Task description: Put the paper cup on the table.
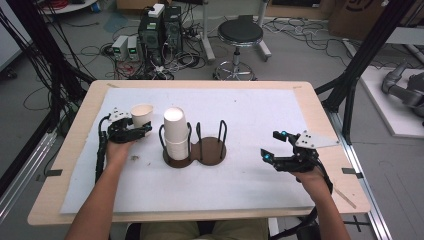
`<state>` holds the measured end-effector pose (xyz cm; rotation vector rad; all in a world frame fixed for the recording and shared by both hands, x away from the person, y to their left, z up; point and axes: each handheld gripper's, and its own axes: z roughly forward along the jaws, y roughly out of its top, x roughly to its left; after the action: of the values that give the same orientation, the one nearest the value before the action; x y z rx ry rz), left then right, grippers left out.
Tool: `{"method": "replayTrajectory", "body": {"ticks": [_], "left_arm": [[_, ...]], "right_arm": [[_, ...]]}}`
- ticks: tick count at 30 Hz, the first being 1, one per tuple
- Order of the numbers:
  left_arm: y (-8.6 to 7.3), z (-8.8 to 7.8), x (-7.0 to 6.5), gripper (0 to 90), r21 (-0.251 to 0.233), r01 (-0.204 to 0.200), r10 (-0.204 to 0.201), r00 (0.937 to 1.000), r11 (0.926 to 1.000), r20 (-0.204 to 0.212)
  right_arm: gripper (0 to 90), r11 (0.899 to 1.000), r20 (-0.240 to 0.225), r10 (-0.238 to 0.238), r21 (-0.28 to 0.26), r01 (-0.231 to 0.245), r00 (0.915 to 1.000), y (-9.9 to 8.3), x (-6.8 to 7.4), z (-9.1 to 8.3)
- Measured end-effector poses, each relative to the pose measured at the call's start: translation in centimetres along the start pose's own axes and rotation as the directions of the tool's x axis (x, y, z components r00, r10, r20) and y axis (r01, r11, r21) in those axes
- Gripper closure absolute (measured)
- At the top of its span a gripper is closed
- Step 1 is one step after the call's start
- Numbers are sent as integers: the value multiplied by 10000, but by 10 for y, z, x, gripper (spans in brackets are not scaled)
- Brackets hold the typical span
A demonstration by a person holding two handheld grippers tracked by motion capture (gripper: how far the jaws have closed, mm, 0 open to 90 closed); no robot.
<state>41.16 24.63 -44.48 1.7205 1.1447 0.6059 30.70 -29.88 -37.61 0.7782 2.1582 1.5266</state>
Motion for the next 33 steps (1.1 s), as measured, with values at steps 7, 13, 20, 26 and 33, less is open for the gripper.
{"method": "replayTrajectory", "body": {"ticks": [7, 13, 20, 26, 33], "left_arm": [[2, -6, -5, 314, 738, -383, 399, 9990, 9965, -205], [2, -11, -4, 283, 1182, -67, 73, 10000, 9930, -53], [4, -19, -3, 218, 1664, 197, -188, 9998, 9859, -70], [-6, -46, -7, 218, 810, 121, -124, 9999, 9966, 43], [-4, -95, -7, 218, -1548, 490, -435, 9983, 9867, 388]], "right_arm": [[208, 10000, -44, -53, 10, 53, 10000, 0, 1, 0], [208, 9999, -42, -135, -35, 135, 9999, 1, 1, 0], [209, 10000, -65, -76, 23, 77, 9999, 0, 1, 0], [209, 9999, 3, -93, 60, 93, 10000, 0, 1, -2], [209, 9993, 744, -28, 369, 1, 9972, -5, -6, -3]]}}
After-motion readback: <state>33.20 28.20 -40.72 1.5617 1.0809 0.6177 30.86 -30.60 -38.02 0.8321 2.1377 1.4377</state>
